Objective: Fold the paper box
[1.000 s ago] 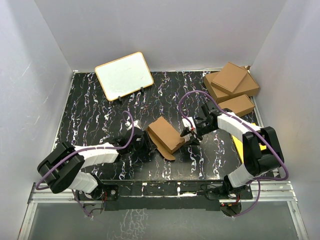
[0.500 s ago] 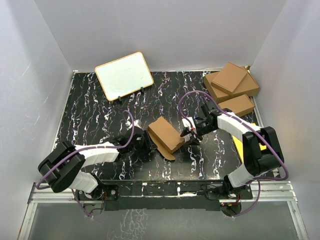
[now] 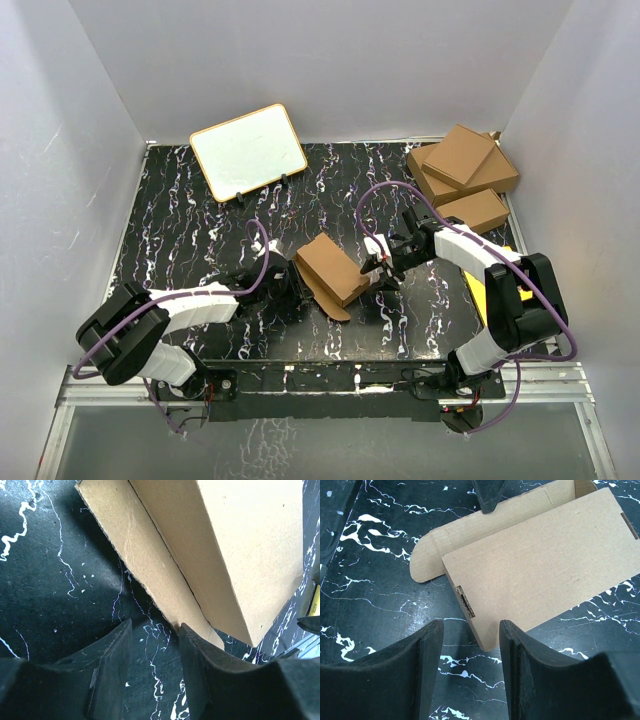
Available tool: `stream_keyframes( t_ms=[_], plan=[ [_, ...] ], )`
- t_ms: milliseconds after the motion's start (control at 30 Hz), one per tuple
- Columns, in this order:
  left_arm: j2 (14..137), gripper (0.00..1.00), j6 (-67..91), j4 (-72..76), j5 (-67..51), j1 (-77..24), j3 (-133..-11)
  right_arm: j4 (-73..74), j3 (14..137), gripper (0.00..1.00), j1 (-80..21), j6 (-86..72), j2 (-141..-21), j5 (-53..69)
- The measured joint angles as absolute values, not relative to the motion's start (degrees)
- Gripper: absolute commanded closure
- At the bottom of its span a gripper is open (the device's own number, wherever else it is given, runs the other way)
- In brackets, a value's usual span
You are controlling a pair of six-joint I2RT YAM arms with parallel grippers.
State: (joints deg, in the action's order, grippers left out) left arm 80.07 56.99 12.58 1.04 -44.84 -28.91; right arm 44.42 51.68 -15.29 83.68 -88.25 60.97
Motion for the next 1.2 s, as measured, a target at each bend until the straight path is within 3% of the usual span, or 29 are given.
stream_keyframes(
  t_ms=[333,733,1067,1200],
  plan=[
    [79.2,0.56,56.4,10.5,1.0,-44.8,-29.5,44.5,51.7,0.47,-15.3,83.6,-88.2,61.0],
    [61.0,0.55,51.2,5.8,0.5,-44.8,-29.0,45.0,51.7,0.46,-15.3,83.7,-88.1,61.0],
    [55.0,0.52,36.6,21.2,-8.7,-45.3,-24.1,47.2,52.2,0.45,-14.2,83.9,-87.6,61.6],
    [55.0,0.48,26.1,29.2,-9.3,-51.9,-21.8,50.3,53.8,0.46,-11.6,84.1,-87.6,63.7]
  ],
)
